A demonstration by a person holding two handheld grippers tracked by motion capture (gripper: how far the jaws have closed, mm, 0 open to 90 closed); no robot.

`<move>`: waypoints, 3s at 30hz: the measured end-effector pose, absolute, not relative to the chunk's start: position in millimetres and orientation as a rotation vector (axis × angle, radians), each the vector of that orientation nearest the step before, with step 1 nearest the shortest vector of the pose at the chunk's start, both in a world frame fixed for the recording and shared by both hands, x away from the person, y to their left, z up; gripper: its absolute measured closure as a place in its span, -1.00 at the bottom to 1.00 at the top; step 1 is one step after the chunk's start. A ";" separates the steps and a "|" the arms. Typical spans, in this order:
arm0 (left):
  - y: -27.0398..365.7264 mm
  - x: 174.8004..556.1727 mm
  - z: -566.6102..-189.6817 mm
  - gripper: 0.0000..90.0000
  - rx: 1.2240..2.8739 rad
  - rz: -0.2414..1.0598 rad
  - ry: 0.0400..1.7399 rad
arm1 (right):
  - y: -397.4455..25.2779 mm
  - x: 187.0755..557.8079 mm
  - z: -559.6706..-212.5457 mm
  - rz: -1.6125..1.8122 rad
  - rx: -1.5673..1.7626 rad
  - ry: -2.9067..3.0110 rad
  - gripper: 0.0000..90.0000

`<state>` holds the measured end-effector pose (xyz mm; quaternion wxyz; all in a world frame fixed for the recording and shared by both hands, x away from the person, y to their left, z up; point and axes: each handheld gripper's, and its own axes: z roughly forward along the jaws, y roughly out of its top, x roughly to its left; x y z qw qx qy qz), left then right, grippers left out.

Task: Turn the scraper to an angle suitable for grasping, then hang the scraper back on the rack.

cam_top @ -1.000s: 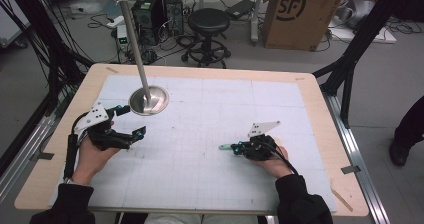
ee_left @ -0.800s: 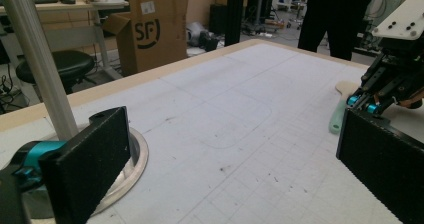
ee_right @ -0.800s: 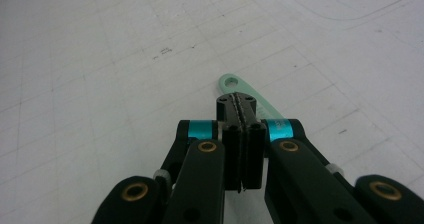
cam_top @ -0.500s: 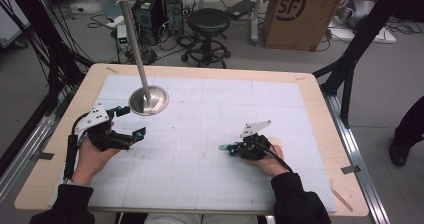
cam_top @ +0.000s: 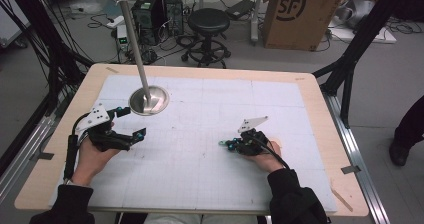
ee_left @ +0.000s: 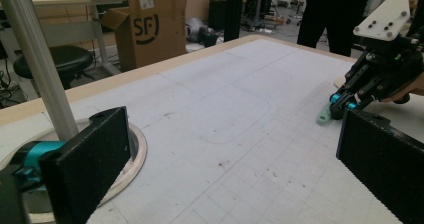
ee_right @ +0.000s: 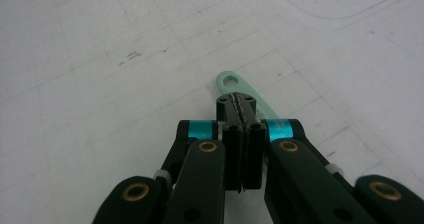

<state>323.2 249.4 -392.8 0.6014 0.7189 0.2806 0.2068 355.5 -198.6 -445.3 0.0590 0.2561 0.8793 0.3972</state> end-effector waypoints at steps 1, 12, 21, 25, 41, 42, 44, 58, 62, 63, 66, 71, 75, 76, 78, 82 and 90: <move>249.3 323.4 -392.9 -0.96 1.666 0.479 0.651 | -198.3 357.4 -445.6 1.204 0.784 2.658 1.00; 249.3 323.2 -392.8 -0.96 1.667 0.480 0.652 | -197.9 373.1 -446.2 1.217 0.829 2.643 1.00; 249.7 323.2 -392.7 -0.96 1.665 0.478 0.654 | -196.1 389.0 -443.8 1.179 0.888 2.637 1.00; 249.2 323.2 -392.8 -0.96 1.668 0.478 0.651 | -196.8 393.6 -444.5 1.180 0.908 2.616 1.00; 249.5 322.3 -392.5 -0.96 1.672 0.475 0.652 | -231.7 374.1 -409.3 1.341 0.871 2.470 1.00; 249.3 322.2 -392.5 -0.96 1.671 0.478 0.653 | -236.4 371.7 -407.6 1.352 0.873 2.450 1.00; 249.2 322.4 -392.7 -0.96 1.673 0.477 0.653 | -241.1 369.0 -405.9 1.366 0.874 2.431 1.00; 250.7 322.0 -392.4 -0.96 1.675 0.469 0.658 | -294.0 341.1 -399.4 1.527 0.881 2.294 -0.10; 251.3 322.9 -392.9 -0.96 1.675 0.464 0.660 | -307.1 338.2 -398.5 1.520 0.922 2.262 -0.59; 251.2 322.7 -392.8 -0.96 1.677 0.466 0.661 | -307.1 338.2 -398.5 1.520 0.922 2.262 -0.59; 251.4 322.6 -392.7 -0.96 1.678 0.467 0.661 | -313.1 337.1 -396.3 1.547 0.945 2.225 -0.79; 251.5 322.6 -392.9 -0.96 1.678 0.466 0.664 | -321.9 335.2 -392.2 1.576 0.974 2.178 -0.99; 250.9 323.0 -393.3 -0.96 1.684 0.469 0.662 | -324.2 333.9 -392.1 1.561 0.966 2.182 -0.99; 250.6 322.9 -393.5 -0.96 1.684 0.467 0.664 | -324.1 334.0 -392.5 1.563 0.956 2.190 -0.99; 250.4 322.4 -393.4 -0.96 1.689 0.469 0.663 | -322.6 334.0 -393.1 1.557 0.951 2.200 -0.99; 249.6 320.5 -392.7 -0.96 1.697 0.470 0.657 | -320.7 334.9 -393.6 1.553 0.930 2.214 -0.99; 250.7 321.7 -392.8 -0.96 1.691 0.462 0.660 | -315.6 337.0 -389.7 1.524 0.874 2.262 -0.99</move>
